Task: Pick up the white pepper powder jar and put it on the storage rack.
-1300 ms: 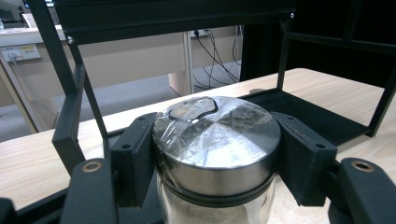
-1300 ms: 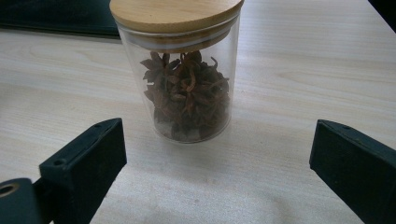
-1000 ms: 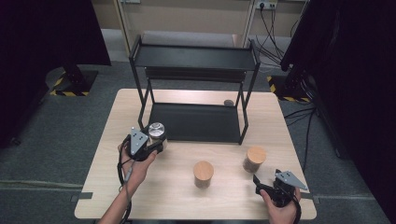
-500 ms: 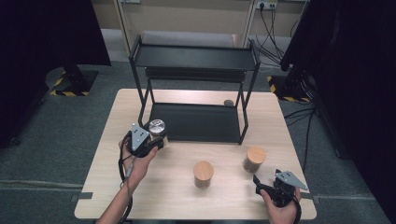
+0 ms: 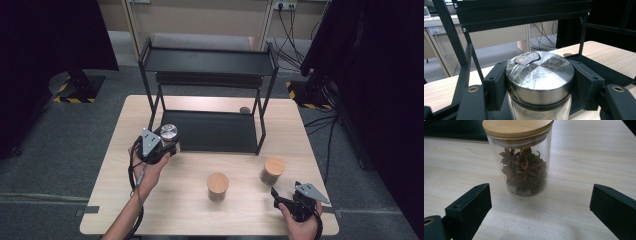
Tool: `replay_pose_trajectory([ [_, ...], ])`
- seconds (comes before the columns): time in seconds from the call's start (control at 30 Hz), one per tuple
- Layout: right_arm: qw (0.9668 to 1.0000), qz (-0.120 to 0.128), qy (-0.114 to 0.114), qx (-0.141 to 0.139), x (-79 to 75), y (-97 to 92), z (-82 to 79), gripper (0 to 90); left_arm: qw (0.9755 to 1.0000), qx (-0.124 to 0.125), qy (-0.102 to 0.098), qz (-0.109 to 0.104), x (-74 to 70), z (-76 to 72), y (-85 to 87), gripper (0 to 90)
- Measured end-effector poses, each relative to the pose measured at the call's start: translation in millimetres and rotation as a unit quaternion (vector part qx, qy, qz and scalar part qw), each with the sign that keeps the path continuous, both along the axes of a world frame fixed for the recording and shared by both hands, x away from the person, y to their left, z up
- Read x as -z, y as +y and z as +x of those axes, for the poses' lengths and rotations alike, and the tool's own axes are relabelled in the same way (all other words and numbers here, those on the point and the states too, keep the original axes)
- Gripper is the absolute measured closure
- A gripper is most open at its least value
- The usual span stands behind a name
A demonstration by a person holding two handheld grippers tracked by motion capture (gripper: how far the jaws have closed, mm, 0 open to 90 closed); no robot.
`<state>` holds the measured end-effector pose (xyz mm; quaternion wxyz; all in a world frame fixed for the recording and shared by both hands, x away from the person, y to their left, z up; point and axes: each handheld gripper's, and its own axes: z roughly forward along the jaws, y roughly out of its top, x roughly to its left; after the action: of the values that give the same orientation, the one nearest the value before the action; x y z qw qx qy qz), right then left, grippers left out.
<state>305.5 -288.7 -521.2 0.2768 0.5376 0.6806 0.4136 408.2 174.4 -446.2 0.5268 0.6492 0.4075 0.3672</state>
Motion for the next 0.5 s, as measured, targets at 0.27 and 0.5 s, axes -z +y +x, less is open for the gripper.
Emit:
replay_pose_trajectory([
  [0.27, 1.0, 0.001, 0.0, 0.0, 0.0, -0.3, 0.0, 4.0, 1.0, -0.006, 0.006, -0.002, 1.7, 8.5, -0.5, 34.9],
  [0.5, 1.0, 0.003, 0.0, 0.0, 0.0, -0.6, -0.1, 4.0, 0.9999, -0.01, 0.01, -0.003, 4.5, 13.6, -0.7, 34.9],
])
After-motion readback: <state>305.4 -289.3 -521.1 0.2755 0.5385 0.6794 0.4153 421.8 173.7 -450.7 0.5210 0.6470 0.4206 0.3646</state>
